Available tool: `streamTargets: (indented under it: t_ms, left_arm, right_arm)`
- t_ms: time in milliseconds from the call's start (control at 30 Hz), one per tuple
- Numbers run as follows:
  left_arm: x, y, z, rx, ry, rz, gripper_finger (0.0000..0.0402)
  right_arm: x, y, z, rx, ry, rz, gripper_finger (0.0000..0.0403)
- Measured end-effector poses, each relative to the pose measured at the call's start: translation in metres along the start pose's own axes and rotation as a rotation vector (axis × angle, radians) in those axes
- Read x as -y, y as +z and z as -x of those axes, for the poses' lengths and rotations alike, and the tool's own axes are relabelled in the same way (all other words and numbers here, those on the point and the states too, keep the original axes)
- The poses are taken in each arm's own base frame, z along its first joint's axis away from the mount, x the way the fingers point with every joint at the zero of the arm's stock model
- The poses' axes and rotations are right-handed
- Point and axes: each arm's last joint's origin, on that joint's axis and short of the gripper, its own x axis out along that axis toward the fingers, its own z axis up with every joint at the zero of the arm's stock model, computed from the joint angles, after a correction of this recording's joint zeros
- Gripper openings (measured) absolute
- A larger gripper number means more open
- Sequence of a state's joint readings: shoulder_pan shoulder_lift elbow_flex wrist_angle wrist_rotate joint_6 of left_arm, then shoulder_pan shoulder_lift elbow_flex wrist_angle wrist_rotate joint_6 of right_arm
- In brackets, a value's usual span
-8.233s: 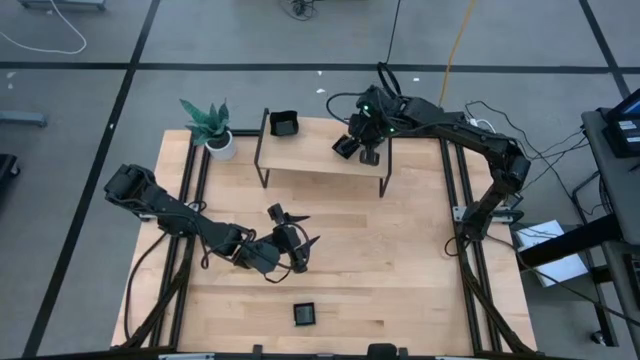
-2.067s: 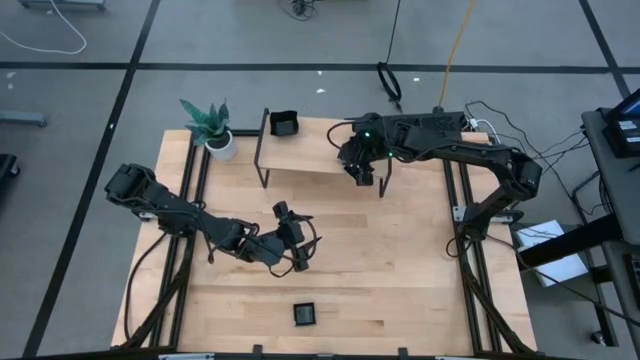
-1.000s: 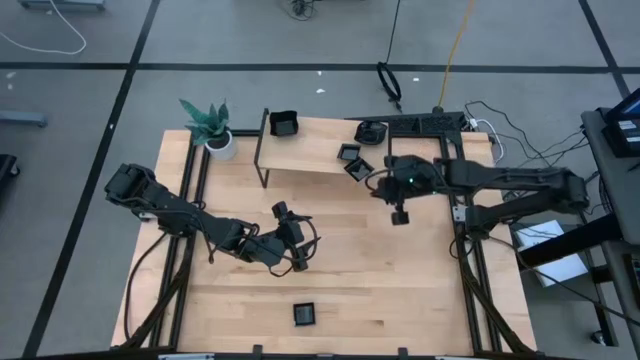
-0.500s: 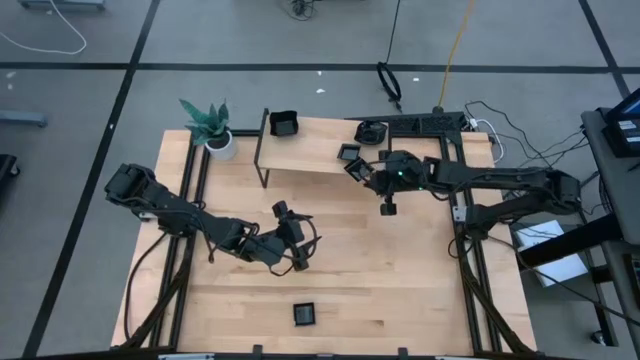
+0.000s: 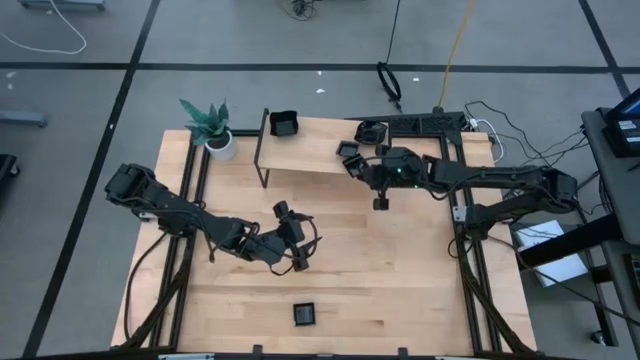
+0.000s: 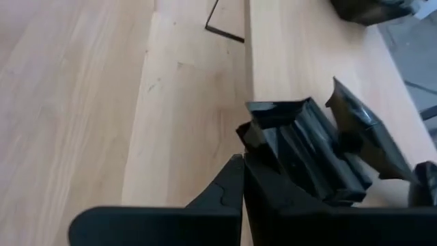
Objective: Pick & Place Mini shaped plates
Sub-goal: Stack the black square plate on top of the other black square plates on the shelf
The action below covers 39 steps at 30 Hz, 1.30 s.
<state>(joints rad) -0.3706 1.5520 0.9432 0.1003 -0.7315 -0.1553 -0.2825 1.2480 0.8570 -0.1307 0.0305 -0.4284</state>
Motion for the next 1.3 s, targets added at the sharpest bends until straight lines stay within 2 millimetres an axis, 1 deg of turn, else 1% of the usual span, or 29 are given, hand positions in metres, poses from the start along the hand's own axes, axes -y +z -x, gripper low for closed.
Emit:
streamTargets:
  t_ms: [267, 467, 633, 1033, 1167, 1300]
  left_arm:
    - [0.000, 0.000, 0.000, 0.000, 0.000, 0.001, 0.0273]
    - [0.000, 0.000, 0.000, 0.000, 0.000, 0.002, 0.0273]
    - [-0.001, 0.000, -0.001, -0.001, 0.003, 0.002, 0.0273]
    - [-0.001, -0.001, -0.001, -0.006, 0.006, -0.005, 0.0273]
    - [-0.001, -0.001, -0.001, -0.011, -0.008, 0.015, 0.0273]
    - [0.001, -0.005, -0.001, -0.054, -0.069, 0.026, 0.0273]
  right_arm:
    - [0.003, 0.007, 0.000, 0.071, -0.031, -0.017, 0.0000]
    - [0.002, 0.004, -0.015, 0.054, -0.024, -0.012, 0.0000]
    - [0.000, -0.003, -0.023, -0.003, -0.032, 0.007, 0.0000]
    - [0.005, 0.008, -0.002, 0.078, -0.060, -0.014, 0.0000]
    - [-0.002, 0.014, 0.005, 0.111, -0.042, -0.031, 0.0000]
    - [-0.016, 0.020, 0.008, 0.134, 0.008, -0.007, 0.0000]
